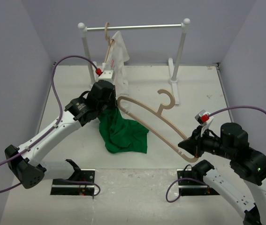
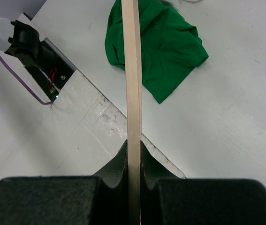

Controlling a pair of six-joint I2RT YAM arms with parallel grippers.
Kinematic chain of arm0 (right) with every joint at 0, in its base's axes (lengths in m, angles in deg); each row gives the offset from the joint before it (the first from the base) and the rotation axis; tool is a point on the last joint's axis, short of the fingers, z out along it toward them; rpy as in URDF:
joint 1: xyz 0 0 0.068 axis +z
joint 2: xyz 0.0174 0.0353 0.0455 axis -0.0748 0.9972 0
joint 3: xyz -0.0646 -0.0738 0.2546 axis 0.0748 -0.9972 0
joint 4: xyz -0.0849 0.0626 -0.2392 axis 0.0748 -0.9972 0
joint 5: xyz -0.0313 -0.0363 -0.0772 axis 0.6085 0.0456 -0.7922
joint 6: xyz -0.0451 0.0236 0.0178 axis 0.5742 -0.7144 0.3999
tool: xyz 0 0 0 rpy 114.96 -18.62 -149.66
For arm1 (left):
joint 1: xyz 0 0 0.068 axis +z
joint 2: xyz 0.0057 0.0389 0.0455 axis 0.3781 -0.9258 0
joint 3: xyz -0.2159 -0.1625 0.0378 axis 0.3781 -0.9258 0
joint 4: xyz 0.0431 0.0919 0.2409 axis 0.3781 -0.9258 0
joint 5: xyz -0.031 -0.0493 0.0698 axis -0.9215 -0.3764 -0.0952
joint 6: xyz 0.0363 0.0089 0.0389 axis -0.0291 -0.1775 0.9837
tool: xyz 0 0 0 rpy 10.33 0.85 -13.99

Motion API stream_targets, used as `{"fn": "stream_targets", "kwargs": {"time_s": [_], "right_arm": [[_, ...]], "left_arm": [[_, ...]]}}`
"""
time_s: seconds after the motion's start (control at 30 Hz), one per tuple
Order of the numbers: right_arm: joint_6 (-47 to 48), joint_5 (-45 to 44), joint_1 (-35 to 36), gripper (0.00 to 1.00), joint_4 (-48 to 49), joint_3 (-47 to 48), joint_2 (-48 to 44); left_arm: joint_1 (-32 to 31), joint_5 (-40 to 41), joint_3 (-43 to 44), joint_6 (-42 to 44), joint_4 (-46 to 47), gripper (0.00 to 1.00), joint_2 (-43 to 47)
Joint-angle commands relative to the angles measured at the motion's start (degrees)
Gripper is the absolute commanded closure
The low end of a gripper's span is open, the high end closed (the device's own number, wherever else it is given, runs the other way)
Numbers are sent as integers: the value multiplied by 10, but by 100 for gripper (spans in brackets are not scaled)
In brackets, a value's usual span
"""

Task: Place the t-shirt on the hanger

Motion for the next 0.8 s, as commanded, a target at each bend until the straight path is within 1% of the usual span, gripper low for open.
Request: {"fn": "stream_targets", "kwargs": {"time_s": [0.0, 0.27, 0.53, 0.77], "right_arm": [[-8, -9, 1, 100, 20, 8, 20], [-5, 26, 0, 100, 39, -5, 35], [1, 56, 1, 100, 32, -7, 26], [0, 57, 0, 100, 28, -7, 25]], "left_arm": [[2, -11, 2, 21, 31, 100, 17], [2, -9, 9, 25, 29, 100, 20], [4, 24, 29, 28, 4, 100, 6], [4, 14, 39, 29, -1, 100, 5]]}}
